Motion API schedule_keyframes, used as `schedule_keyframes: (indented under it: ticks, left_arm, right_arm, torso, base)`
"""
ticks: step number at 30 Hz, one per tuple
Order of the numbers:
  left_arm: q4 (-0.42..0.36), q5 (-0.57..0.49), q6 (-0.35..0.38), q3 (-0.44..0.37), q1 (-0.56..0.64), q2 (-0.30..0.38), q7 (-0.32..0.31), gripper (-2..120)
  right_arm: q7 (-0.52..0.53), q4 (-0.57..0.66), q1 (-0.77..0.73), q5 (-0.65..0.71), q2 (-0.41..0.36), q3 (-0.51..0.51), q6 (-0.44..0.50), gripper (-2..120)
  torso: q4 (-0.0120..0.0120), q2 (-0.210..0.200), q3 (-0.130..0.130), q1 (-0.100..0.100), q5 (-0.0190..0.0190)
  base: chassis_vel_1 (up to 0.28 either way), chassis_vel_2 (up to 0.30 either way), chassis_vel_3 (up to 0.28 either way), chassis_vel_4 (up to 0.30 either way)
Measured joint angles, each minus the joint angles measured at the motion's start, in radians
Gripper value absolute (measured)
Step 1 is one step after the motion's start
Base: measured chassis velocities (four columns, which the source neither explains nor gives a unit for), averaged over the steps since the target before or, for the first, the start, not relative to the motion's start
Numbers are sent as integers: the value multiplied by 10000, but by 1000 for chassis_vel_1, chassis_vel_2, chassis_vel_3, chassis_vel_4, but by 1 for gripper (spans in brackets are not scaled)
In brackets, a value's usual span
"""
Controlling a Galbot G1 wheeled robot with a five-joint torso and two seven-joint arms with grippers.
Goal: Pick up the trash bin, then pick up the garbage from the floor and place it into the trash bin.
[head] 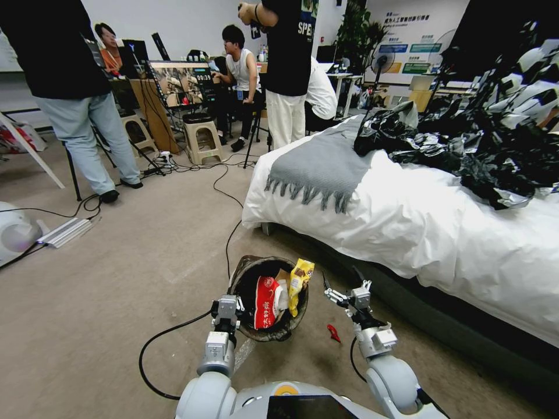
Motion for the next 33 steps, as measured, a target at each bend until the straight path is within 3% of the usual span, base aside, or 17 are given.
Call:
schedule_keyframes:
  ticks: [6,20,27,33]
  left_arm:
    - [30,-91,48,24,-133,36,-12,0]
    - [99,-128,71,104,-161,34,-30,0]
    - [98,-136,71,119,-163,34,-35,0]
    - [126,-134,69,162,-178,17,-35,0]
  right_arm:
    - [-207,-755,36,308,-400,-73,-558,100]
    - [-595,-1519,23,289,-645,-54,-717,100]
    - [-819,-1754,-7,590,-1105,-45,-1535,100]
    - [-1115,-2087,32,635,-1226,-51,-1685,100]
  torso:
    - [-2,0,0,1,-1]
    - [-1,0,0,0,0]
    - [-1,1,0,1,-1]
    - [-1,0,0,1,-1]
  base:
    - [0,0,0,0]
    - [0,0,0,0]
    - [0,0,0,0]
    - [0,0,0,0]
